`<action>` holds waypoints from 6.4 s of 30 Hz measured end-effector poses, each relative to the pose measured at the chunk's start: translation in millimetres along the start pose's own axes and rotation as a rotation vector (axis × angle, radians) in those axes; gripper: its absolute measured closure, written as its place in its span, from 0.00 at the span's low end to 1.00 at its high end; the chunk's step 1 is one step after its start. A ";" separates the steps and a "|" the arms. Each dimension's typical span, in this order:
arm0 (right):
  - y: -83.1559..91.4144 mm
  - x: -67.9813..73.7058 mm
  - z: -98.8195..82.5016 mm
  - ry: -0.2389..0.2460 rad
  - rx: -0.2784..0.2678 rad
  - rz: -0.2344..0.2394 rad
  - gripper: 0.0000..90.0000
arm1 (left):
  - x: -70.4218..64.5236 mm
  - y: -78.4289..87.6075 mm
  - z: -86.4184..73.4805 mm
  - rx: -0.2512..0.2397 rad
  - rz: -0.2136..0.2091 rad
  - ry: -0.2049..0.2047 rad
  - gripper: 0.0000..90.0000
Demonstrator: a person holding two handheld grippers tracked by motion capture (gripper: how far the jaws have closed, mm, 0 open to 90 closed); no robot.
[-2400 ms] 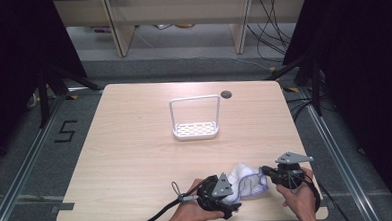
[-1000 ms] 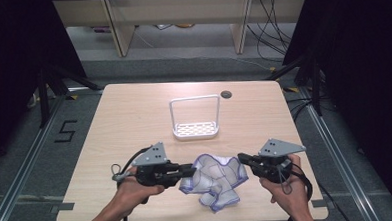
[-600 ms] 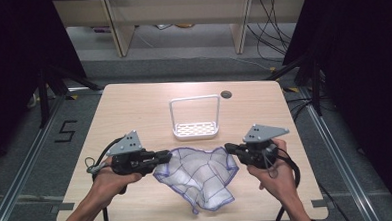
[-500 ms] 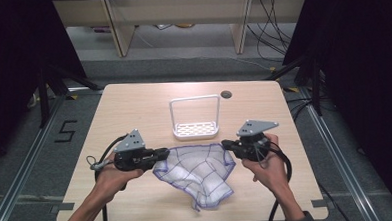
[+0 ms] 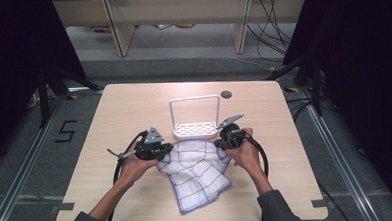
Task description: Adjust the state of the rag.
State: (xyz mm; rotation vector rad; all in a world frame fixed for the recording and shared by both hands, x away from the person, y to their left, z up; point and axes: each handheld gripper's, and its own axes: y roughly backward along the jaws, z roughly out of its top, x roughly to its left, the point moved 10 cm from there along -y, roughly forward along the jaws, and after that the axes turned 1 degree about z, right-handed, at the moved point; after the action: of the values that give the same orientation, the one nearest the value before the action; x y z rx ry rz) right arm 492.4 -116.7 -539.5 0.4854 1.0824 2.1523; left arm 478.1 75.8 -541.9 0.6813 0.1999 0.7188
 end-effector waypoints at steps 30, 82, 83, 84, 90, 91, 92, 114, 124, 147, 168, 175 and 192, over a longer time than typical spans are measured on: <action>60.8 28.0 -64.2 -0.072 -0.127 0.013 0.63 | -143.1 58.3 -55.5 0.010 -0.266 0.083 0.48; 54.1 105.6 -74.6 0.044 -0.104 0.120 0.64 | -18.0 128.1 -82.1 -0.131 -0.084 0.146 0.99; 52.7 106.8 -76.3 0.052 -0.094 0.114 0.64 | -17.3 129.2 -85.3 -0.114 -0.083 0.140 0.99; 52.0 109.8 -77.7 0.047 -0.085 0.124 0.64 | -17.5 129.4 -87.1 -0.114 -0.081 0.152 0.99; 57.3 124.4 -82.5 0.049 -0.092 0.145 0.64 | -22.5 130.5 -93.3 -0.093 -0.085 0.135 0.99; 57.9 124.4 -82.1 0.061 -0.102 0.146 0.64 | -24.1 130.4 -94.1 -0.098 -0.090 0.129 0.99; 59.5 124.0 -83.1 0.059 -0.105 0.138 0.64 | -25.1 131.5 -96.0 -0.090 -0.092 0.124 0.99; 63.1 134.1 -96.5 0.036 -0.083 0.151 0.63 | -63.9 140.0 -124.6 -0.049 -0.142 0.070 0.98; 58.5 123.0 -93.8 0.035 -0.098 0.141 0.63 | -76.8 139.1 -139.6 0.002 -0.175 0.063 0.98; 49.0 57.2 -52.4 -0.050 -0.131 0.047 0.62 | 7.9 107.9 -84.7 -0.072 -0.054 0.217 0.52; 7.7 -5.3 -13.9 -0.100 -0.087 -0.012 0.62 | 73.5 48.5 -56.7 0.006 0.022 0.245 0.43; -1.3 -5.2 -10.6 -0.102 -0.084 0.002 0.62 | 81.9 33.7 -52.5 0.018 0.018 0.293 0.40; -15.3 -8.0 -5.4 -0.107 -0.047 -0.008 0.63 | 88.6 21.6 -55.4 0.050 0.008 0.332 0.37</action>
State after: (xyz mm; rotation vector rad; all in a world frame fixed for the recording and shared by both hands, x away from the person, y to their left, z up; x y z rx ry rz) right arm 501.0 -118.8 -555.3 0.5666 0.9713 2.1149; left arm 510.6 174.6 -565.7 0.6075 0.5212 0.8350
